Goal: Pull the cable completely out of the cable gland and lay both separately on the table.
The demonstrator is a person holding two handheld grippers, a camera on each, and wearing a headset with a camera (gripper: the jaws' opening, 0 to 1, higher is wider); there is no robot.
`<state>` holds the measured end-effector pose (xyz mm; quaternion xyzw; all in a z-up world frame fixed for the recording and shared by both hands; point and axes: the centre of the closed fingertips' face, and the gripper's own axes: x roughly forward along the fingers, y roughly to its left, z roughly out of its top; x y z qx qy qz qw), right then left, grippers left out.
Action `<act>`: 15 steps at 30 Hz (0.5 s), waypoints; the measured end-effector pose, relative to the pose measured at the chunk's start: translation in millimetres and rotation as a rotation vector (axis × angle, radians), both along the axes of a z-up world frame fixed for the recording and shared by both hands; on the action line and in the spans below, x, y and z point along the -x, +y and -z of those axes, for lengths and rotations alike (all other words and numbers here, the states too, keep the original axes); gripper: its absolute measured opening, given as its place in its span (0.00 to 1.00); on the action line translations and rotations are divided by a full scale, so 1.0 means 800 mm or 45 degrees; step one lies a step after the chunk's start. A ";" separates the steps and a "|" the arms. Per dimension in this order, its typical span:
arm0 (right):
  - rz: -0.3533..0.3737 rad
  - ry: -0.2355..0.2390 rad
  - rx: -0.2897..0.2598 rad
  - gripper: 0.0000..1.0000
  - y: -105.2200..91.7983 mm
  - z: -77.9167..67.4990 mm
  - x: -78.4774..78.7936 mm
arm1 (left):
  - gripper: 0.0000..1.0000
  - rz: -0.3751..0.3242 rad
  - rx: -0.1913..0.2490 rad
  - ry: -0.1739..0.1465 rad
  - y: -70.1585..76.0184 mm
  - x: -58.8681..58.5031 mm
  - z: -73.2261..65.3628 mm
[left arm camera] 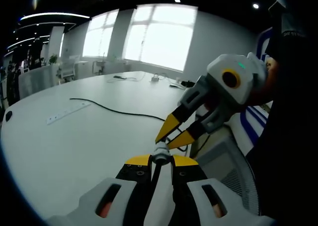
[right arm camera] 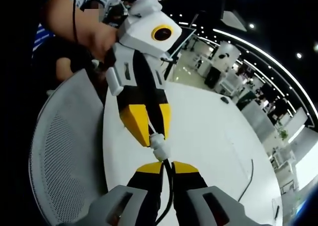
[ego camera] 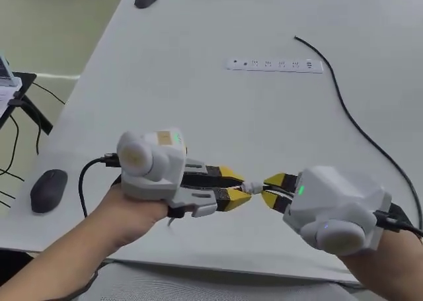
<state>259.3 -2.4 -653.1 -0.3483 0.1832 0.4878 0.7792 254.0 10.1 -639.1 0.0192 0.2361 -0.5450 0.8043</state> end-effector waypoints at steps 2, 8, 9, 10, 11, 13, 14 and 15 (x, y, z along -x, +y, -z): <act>0.021 0.023 -0.017 0.01 0.000 0.001 0.002 | 0.15 0.000 0.004 0.002 0.000 0.000 0.000; 0.093 0.077 -0.054 0.00 -0.005 0.007 -0.001 | 0.15 0.009 -0.010 -0.023 0.001 0.001 0.000; 0.121 0.096 -0.067 0.00 -0.007 0.006 -0.002 | 0.15 0.007 -0.008 -0.028 0.001 0.001 0.000; 0.134 0.102 -0.077 0.00 -0.009 0.005 -0.004 | 0.15 0.007 -0.005 -0.030 0.002 0.001 -0.001; 0.150 0.109 -0.089 0.00 -0.010 0.004 -0.005 | 0.15 0.003 -0.001 -0.032 0.002 0.001 -0.002; 0.186 0.124 -0.111 0.00 -0.014 0.004 -0.009 | 0.15 -0.002 0.005 -0.038 0.004 -0.001 -0.005; 0.203 0.135 -0.124 0.00 -0.016 0.005 -0.010 | 0.15 -0.005 0.008 -0.041 0.005 -0.002 -0.006; 0.210 0.139 -0.127 0.00 -0.017 0.006 -0.011 | 0.15 -0.006 0.007 -0.042 0.005 -0.002 -0.007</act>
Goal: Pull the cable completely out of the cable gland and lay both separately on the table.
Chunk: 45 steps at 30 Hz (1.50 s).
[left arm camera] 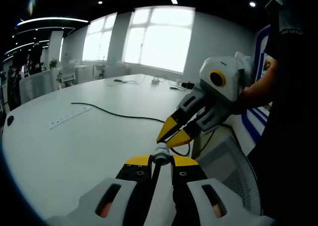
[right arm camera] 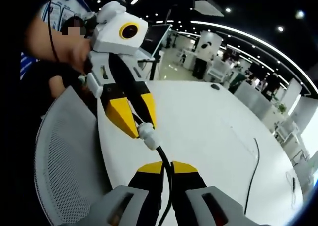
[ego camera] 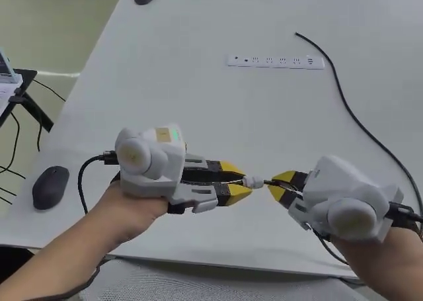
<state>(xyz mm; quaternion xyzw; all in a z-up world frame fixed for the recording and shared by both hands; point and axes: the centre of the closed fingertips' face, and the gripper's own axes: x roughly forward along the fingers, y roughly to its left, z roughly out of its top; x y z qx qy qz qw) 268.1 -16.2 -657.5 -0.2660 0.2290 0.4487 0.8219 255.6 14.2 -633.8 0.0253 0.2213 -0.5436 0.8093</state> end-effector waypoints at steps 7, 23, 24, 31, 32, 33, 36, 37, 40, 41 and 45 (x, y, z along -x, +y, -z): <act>0.152 0.084 -0.084 0.00 -0.020 0.008 -0.013 | 0.15 -0.011 0.007 -0.004 0.003 -0.004 -0.003; 0.496 0.327 -0.321 0.00 -0.067 0.051 -0.031 | 0.15 -0.023 0.007 -0.005 0.006 -0.011 -0.005; 0.519 0.342 -0.337 0.00 -0.070 0.054 -0.032 | 0.15 -0.023 0.007 -0.005 0.006 -0.012 -0.005; 0.709 0.483 -0.444 0.00 -0.093 0.080 -0.038 | 0.15 -0.022 0.008 -0.005 0.005 -0.013 -0.004; 0.736 0.517 -0.472 0.00 -0.094 0.084 -0.037 | 0.15 -0.022 0.010 -0.004 0.005 -0.013 -0.004; 0.748 0.537 -0.493 0.00 -0.095 0.086 -0.037 | 0.15 -0.022 0.010 -0.002 0.005 -0.013 -0.004; 0.767 0.554 -0.514 0.00 -0.097 0.089 -0.038 | 0.15 -0.020 0.012 -0.001 0.004 -0.014 -0.004; 0.767 0.553 -0.514 0.00 -0.096 0.088 -0.037 | 0.15 -0.019 0.012 -0.003 0.003 -0.014 -0.004; 0.760 0.552 -0.508 0.00 -0.093 0.087 -0.036 | 0.15 -0.020 0.015 -0.003 0.002 -0.015 -0.005; 0.764 0.558 -0.515 0.00 -0.093 0.087 -0.036 | 0.15 -0.022 0.016 -0.004 0.003 -0.015 -0.006; 0.755 0.546 -0.513 0.00 -0.091 0.085 -0.035 | 0.15 -0.024 0.017 -0.005 0.004 -0.017 -0.007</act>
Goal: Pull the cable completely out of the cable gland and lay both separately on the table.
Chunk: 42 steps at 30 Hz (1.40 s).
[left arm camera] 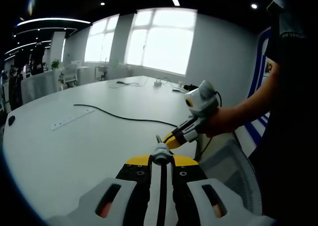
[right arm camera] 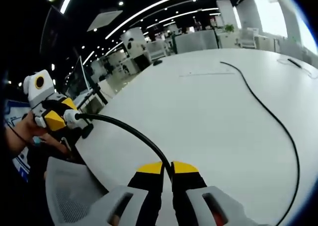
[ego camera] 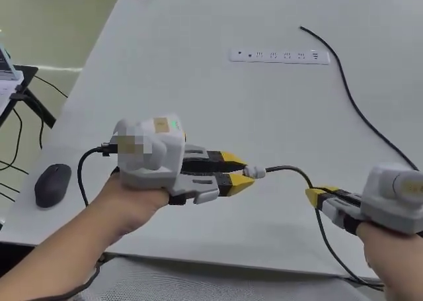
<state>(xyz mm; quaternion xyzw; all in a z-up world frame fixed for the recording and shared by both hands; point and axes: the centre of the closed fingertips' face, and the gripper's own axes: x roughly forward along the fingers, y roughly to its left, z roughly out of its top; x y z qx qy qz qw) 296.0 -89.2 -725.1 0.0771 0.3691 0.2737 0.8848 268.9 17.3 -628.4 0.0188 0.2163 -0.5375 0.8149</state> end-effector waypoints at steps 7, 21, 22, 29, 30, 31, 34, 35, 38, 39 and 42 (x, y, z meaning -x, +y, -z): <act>-0.016 0.007 -0.015 0.01 0.002 -0.005 0.004 | 0.15 -0.010 0.014 0.008 0.002 -0.003 -0.003; -0.225 -0.135 0.097 0.13 0.013 -0.030 0.011 | 0.15 -0.001 0.011 0.012 -0.001 -0.001 -0.004; -0.261 -0.177 0.113 0.15 0.017 -0.039 0.009 | 0.15 -0.001 0.009 0.013 0.000 -0.001 -0.004; -0.574 -0.449 0.305 0.17 0.057 -0.086 0.011 | 0.15 0.000 0.006 0.027 -0.001 -0.001 -0.002; -0.593 -0.465 0.315 0.17 0.060 -0.088 0.012 | 0.15 0.003 0.004 0.027 -0.002 0.000 -0.001; -0.647 -0.506 0.340 0.17 0.070 -0.093 0.014 | 0.15 0.004 0.002 0.029 -0.002 0.000 -0.001; -0.721 -0.570 0.372 0.14 0.087 -0.101 0.018 | 0.15 0.008 0.003 0.034 -0.003 0.002 0.001; -0.734 -0.560 0.376 0.14 0.092 -0.099 0.019 | 0.15 0.006 0.004 0.035 -0.003 0.002 0.001; -0.807 -0.568 0.410 0.13 0.101 -0.094 0.024 | 0.15 0.001 -0.007 0.036 -0.001 0.002 0.003; -0.823 -0.575 0.420 0.13 0.103 -0.093 0.025 | 0.15 0.001 0.001 0.039 -0.001 0.003 0.002; -0.852 -0.586 0.426 0.12 0.108 -0.093 0.029 | 0.15 -0.002 -0.006 0.039 0.000 0.003 0.003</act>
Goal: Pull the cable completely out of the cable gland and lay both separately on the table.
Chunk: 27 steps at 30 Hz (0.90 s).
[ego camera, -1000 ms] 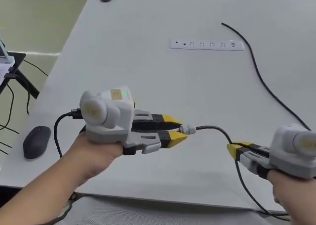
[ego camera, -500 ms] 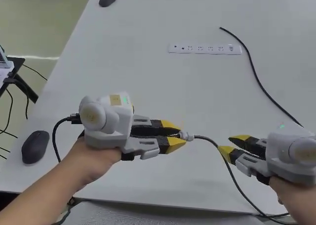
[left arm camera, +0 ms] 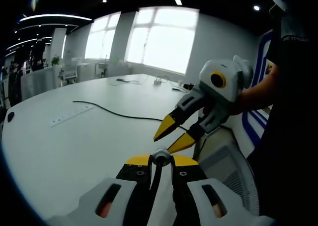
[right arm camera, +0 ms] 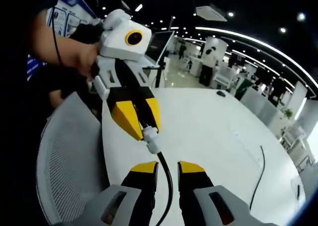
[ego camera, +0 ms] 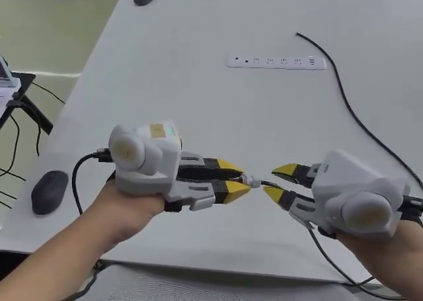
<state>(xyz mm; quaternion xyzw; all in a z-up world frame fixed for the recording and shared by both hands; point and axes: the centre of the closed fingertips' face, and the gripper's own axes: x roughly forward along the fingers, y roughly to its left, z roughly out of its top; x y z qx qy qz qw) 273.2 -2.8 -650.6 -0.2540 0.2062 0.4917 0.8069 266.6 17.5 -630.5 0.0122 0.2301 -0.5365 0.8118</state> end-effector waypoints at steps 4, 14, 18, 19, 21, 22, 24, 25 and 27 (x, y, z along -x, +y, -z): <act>-0.033 -0.025 0.019 0.09 0.007 0.000 0.000 | 0.15 -0.002 0.007 0.004 -0.001 0.001 0.001; -0.065 -0.046 0.046 0.02 0.011 0.007 0.001 | 0.15 -0.014 0.006 0.010 -0.003 -0.001 0.003; -0.032 -0.020 0.011 0.01 0.009 0.006 -0.001 | 0.15 -0.013 0.010 0.008 -0.004 -0.001 0.003; -0.026 -0.017 0.004 0.01 0.008 0.006 -0.002 | 0.15 -0.013 0.011 0.007 -0.004 -0.001 0.003; -0.007 -0.009 -0.012 0.01 0.005 0.006 -0.005 | 0.15 -0.017 0.015 0.007 -0.006 -0.003 0.002; 0.015 0.007 -0.034 0.01 0.004 0.006 -0.006 | 0.15 -0.016 0.015 0.002 -0.007 -0.004 0.001; 0.052 0.019 -0.051 0.01 0.001 0.006 -0.010 | 0.15 -0.019 0.019 0.000 -0.008 -0.006 0.001; 0.064 0.019 -0.040 0.01 -0.002 0.008 -0.012 | 0.15 -0.019 0.021 -0.003 -0.008 -0.008 0.000; 0.116 0.038 -0.041 0.00 -0.012 0.013 -0.019 | 0.15 -0.023 0.033 -0.006 -0.008 -0.010 -0.003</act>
